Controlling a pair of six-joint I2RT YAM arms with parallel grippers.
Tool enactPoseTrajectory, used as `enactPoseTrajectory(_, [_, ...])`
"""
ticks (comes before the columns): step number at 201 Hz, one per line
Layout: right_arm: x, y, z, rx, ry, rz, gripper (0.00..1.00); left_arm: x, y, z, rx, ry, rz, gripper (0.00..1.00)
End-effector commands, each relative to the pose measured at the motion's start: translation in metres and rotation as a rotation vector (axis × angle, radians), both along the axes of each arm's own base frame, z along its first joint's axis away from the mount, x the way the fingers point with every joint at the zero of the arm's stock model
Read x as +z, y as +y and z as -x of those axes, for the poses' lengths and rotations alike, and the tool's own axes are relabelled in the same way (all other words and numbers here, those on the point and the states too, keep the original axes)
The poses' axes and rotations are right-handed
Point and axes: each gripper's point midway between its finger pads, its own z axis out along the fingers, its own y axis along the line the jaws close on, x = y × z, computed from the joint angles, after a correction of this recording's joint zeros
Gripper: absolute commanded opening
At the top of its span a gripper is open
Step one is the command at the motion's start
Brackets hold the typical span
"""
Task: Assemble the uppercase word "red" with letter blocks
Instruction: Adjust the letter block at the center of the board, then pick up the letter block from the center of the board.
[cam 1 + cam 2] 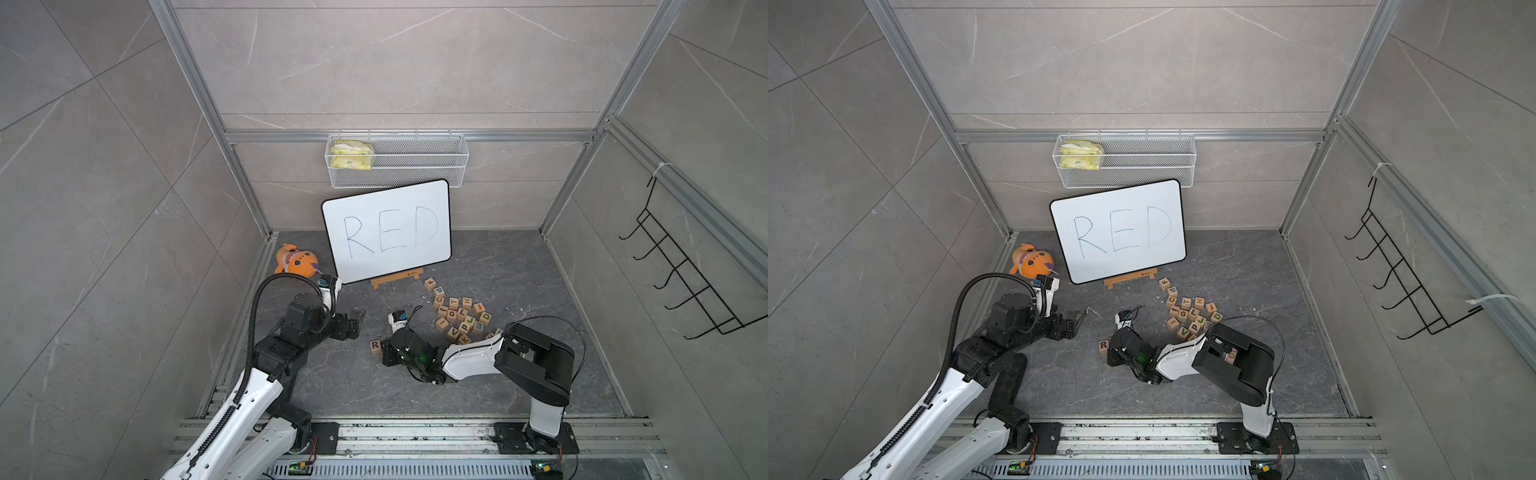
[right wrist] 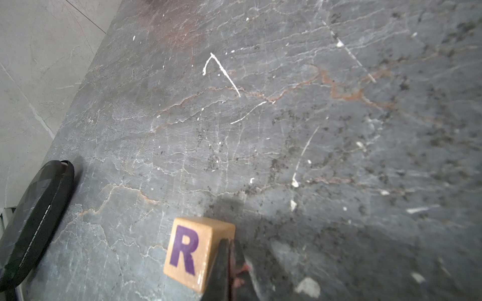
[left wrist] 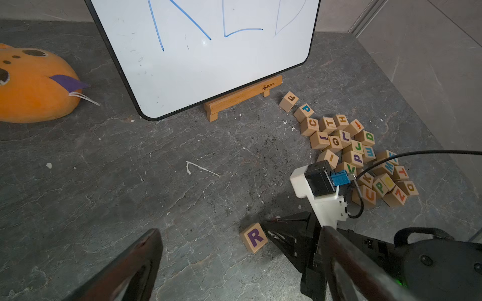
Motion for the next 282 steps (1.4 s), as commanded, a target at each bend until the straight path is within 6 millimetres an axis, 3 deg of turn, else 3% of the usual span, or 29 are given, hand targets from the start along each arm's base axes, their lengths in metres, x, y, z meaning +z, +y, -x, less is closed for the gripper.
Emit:
enactPoseTrajectory(1, [-0.001, 0.001, 0.000, 0.008, 0.005, 0.005, 0.00, 0.007, -0.003, -0.001, -0.009, -0.022, 0.032, 0.97])
enactPoseTrajectory(117, [0.003, 0.010, 0.010, 0.029, 0.021, -0.025, 0.00, 0.006, -0.002, -0.002, -0.005, -0.020, 0.028, 0.97])
enactPoseTrajectory(154, [0.013, -0.007, 0.005, -0.016, -0.028, 0.020, 0.00, 0.005, -0.003, -0.002, -0.009, -0.016, 0.027, 0.97])
enactPoseTrajectory(180, [0.038, -0.045, 0.000, -0.104, -0.100, 0.090, 0.00, 0.004, -0.006, -0.001, -0.019, -0.010, 0.035, 0.97])
enactPoseTrajectory(207, [0.079, -0.099, -0.001, -0.205, -0.190, 0.194, 0.28, 0.001, -0.014, 0.001, -0.060, 0.015, 0.058, 0.97])
enactPoseTrajectory(238, [0.119, -0.159, -0.003, -0.300, -0.249, 0.313, 0.35, -0.002, -0.024, 0.002, -0.100, 0.043, 0.088, 0.96])
enactPoseTrajectory(264, [0.136, -0.223, -0.003, -0.472, -0.233, 0.401, 0.50, -0.001, -0.033, 0.005, -0.138, 0.045, 0.124, 0.96])
enactPoseTrajectory(282, [0.136, -0.260, -0.004, -0.555, -0.186, 0.440, 0.51, -0.002, -0.041, 0.008, -0.165, 0.051, 0.148, 0.96])
